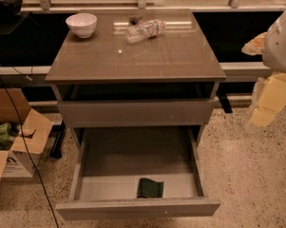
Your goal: Pick sponge from middle drawer and place on counter
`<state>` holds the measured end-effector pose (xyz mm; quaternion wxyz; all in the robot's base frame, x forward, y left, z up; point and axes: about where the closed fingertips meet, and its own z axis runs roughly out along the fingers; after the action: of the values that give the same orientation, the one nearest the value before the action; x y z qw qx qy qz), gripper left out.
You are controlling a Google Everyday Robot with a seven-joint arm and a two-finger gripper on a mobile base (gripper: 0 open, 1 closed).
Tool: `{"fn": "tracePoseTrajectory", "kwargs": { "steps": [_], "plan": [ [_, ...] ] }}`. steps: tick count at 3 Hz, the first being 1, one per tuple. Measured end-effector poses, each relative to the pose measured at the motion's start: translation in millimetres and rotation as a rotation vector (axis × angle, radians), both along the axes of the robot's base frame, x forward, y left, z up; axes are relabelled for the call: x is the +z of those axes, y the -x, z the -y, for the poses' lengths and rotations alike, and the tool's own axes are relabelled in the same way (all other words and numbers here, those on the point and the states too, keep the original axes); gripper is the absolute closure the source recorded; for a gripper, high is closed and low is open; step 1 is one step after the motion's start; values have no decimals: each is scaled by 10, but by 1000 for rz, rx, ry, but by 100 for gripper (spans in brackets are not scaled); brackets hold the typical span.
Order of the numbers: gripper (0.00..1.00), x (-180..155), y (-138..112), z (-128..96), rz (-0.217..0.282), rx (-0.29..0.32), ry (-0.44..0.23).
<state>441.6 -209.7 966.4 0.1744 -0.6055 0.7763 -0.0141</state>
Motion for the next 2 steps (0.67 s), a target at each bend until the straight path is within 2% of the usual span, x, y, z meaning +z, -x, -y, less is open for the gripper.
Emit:
{"fn": "tracePoseTrajectory", "kwargs": {
  "steps": [1, 2],
  "plan": [
    [0, -297, -54, -76, -23, 35, -101],
    [0, -674, -152, -161, -47, 83, -251]
  ]
}}
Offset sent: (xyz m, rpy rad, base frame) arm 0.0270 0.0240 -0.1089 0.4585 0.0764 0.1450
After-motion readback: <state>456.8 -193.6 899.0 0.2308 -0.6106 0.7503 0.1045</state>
